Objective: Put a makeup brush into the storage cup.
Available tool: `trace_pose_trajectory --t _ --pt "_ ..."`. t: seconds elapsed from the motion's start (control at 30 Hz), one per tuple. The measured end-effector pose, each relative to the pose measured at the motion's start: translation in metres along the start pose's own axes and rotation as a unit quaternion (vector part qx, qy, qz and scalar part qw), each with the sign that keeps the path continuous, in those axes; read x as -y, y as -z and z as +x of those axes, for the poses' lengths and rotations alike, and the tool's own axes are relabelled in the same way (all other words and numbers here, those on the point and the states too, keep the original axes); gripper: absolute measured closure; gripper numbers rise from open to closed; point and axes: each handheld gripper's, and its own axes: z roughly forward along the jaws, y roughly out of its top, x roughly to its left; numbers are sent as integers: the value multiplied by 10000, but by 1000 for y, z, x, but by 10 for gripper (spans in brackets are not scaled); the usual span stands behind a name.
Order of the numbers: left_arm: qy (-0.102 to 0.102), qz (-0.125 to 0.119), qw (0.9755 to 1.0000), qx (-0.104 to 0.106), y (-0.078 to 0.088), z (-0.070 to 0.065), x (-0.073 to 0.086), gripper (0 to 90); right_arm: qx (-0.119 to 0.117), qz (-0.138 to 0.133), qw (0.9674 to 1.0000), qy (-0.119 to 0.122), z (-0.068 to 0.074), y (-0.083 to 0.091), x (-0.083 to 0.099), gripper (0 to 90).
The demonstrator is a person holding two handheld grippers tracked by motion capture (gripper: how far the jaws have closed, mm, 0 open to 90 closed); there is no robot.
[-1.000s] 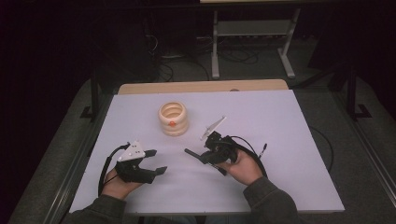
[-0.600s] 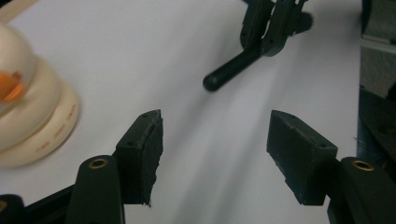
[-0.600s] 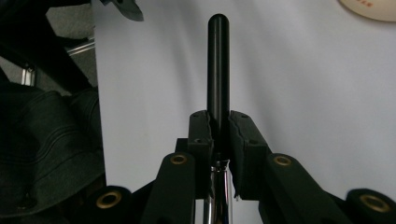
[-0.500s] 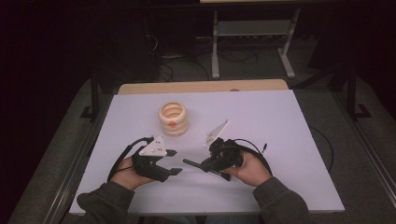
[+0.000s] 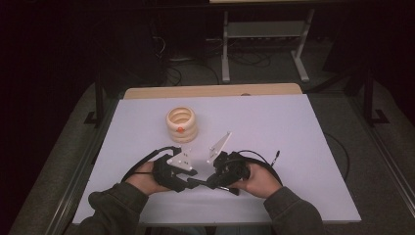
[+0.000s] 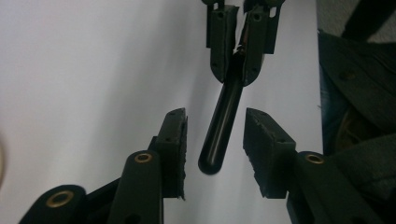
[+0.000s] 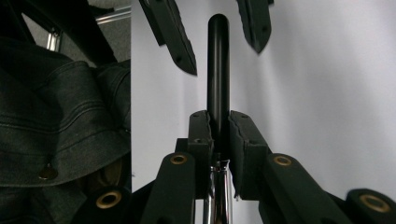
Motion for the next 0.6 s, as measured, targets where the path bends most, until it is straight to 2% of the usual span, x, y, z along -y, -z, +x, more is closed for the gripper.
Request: trace_pose_trajectory --t 0.1,0.2,0.27,0.47,0.53,0.57,0.6 --pt "-26 139 9998 171 -4 0 -1 629 -37 45 10000 50 2 -2 -2 786" --pt "-48 280 9993 246 -8 0 0 669 -85 44 9999 80 3 -3 -2 786" --pt "-41 316 9990 306 -11 -1 0 694 -131 51 9998 146 3 -3 -2 786" --pt "-242 365 9980 446 -11 -4 0 763 -213 85 9995 218 5 -4 -2 786" --pt "-334 384 9978 421 -11 -7 1 785 -178 62 9994 287 6 -4 -2 778" --pt "-397 395 9978 343 -11 -9 1 790 -113 26 9994 313 7 -3 -2 767" --pt "-406 377 9980 297 -10 -10 1 791 -111 -40 9997 230 6 -1 -1 746"
